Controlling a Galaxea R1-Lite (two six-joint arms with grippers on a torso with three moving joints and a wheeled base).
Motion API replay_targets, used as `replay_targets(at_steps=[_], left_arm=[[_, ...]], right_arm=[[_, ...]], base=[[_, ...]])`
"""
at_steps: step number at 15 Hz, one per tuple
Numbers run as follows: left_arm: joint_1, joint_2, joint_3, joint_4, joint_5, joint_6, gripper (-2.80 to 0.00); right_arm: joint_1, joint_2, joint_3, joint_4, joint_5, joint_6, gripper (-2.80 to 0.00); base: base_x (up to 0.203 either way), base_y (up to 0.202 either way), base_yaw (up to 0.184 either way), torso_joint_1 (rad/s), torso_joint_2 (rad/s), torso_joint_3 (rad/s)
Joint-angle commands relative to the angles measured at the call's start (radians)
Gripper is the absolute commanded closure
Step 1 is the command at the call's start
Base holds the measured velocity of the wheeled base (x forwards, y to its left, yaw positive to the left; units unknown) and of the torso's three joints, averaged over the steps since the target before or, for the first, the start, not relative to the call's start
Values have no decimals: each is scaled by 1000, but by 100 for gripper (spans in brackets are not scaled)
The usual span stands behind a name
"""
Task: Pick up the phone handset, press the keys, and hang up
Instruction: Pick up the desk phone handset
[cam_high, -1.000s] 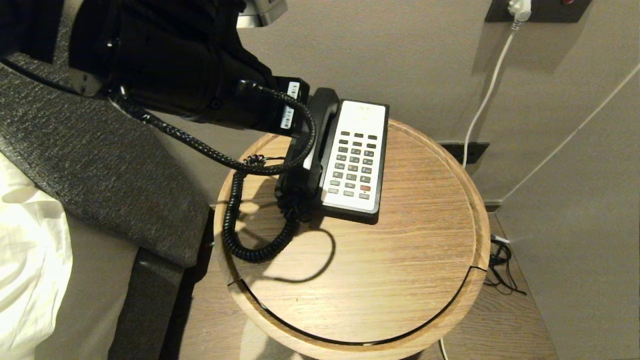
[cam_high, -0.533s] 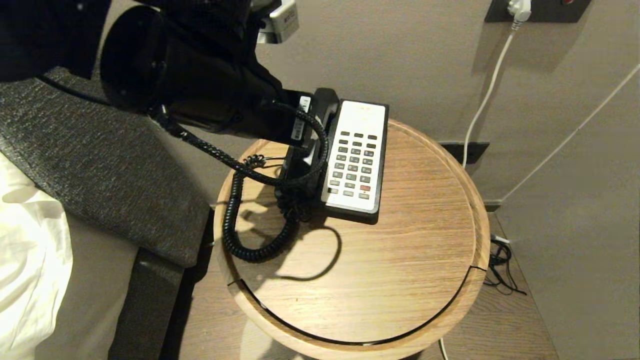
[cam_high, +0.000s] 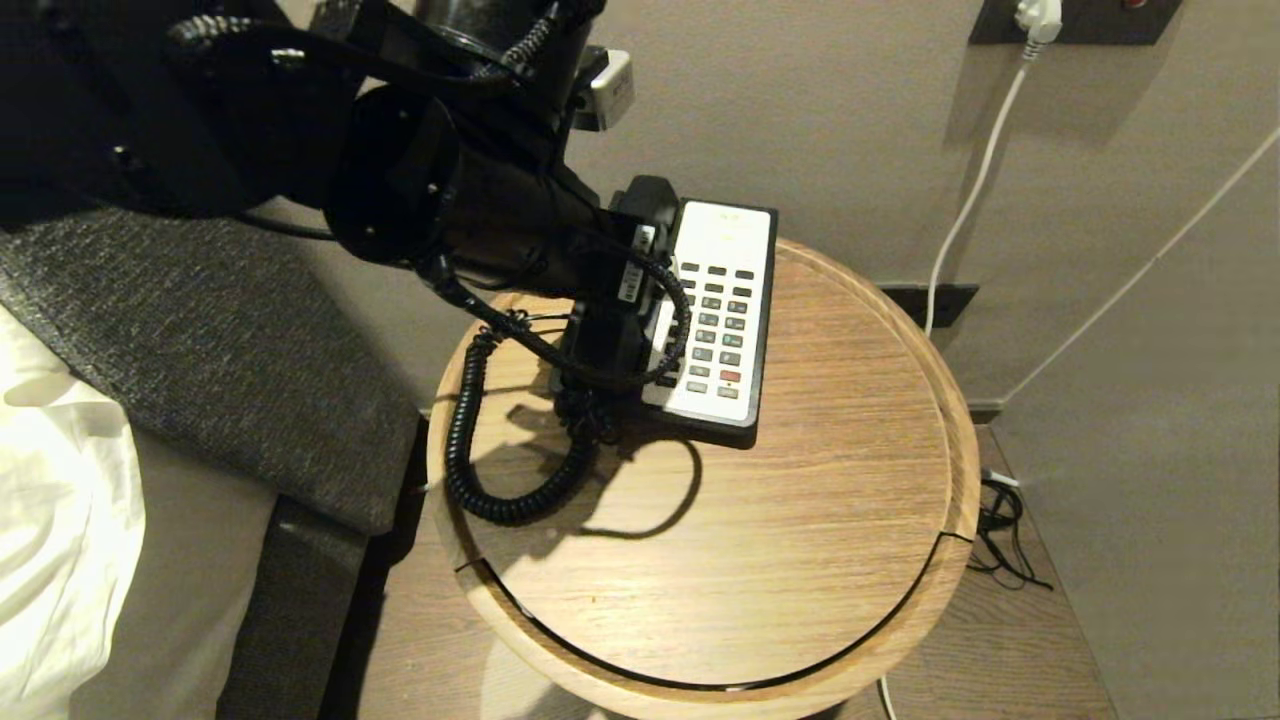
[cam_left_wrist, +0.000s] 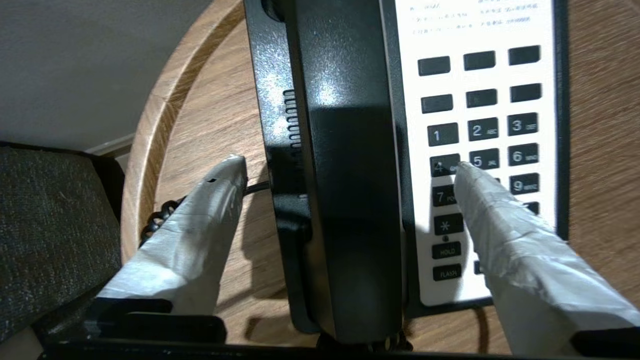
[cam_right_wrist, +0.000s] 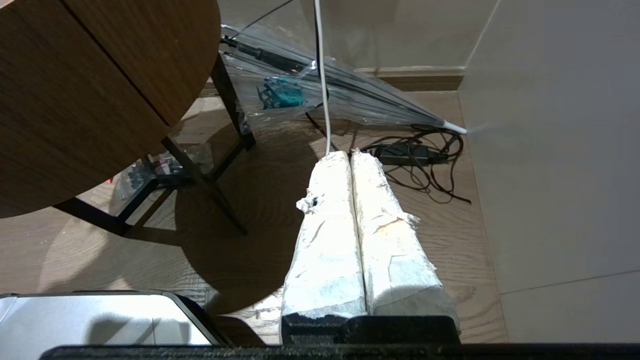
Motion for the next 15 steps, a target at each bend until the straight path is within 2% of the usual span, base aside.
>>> replay_targets(at_steps=[1,14,15], left_arm=[[4,15,0,3,3,-2,-280],[23,52,-2,-25,41,3,-280],[23,54,-2,-28,41,1,0]], right_arm=[[0,0,0,0,0,0,0],[0,0,0,0,0,0,0],[-1,0,2,0,0,0,0]], base=[[0,0,0,0,0,0],[0,0,0,0,0,0],[0,0,0,0,0,0]])
